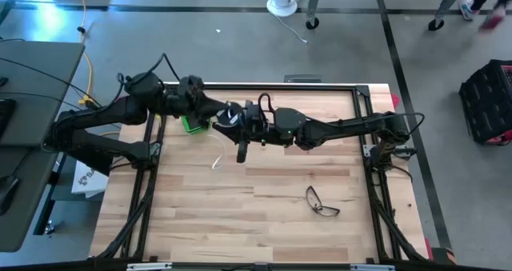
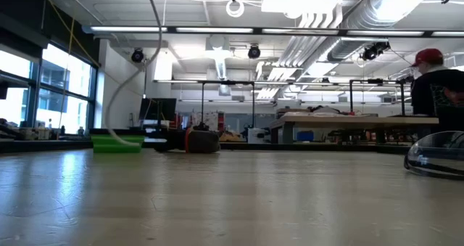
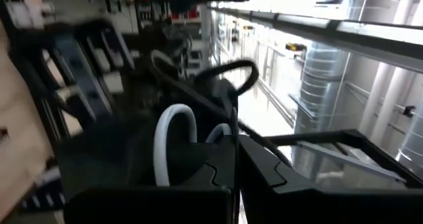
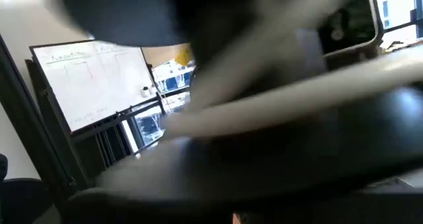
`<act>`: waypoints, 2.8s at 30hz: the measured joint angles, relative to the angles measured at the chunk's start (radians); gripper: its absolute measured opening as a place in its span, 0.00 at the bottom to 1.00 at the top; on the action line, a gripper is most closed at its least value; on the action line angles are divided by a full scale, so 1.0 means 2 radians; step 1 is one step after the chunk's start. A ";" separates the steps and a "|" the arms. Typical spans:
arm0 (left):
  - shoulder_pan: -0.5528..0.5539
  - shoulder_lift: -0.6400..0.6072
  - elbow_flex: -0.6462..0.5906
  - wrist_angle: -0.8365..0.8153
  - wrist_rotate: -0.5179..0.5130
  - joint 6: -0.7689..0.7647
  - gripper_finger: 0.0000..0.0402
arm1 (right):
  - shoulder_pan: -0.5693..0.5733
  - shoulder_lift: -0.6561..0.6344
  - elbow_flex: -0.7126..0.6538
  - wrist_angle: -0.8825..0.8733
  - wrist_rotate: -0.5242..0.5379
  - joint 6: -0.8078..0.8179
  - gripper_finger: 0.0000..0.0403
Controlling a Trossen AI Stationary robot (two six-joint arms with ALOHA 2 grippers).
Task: Coil cords
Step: Coil the white wire on the spool
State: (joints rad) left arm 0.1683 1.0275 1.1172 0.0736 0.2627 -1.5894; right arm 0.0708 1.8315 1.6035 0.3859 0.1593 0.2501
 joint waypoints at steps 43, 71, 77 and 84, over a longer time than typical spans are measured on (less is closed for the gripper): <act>0.030 -0.098 0.000 -0.243 0.030 0.154 0.00 | -0.051 0.000 0.000 -0.027 -0.041 -0.024 0.00; 0.097 -0.074 0.097 -0.353 -0.001 0.374 0.00 | -0.066 0.000 0.000 -0.033 -0.043 0.007 0.00; 0.097 -0.077 0.097 -0.347 -0.016 0.423 0.00 | -0.066 0.000 0.000 -0.039 -0.044 0.032 0.09; 0.097 -0.079 0.097 -0.317 -0.037 0.479 0.00 | -0.066 0.000 0.000 -0.039 -0.045 0.033 0.23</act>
State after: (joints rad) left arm 0.3614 0.8701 1.3108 -0.5610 0.1893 -0.6320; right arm -0.0610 1.8313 1.6035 0.3072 0.0698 0.3157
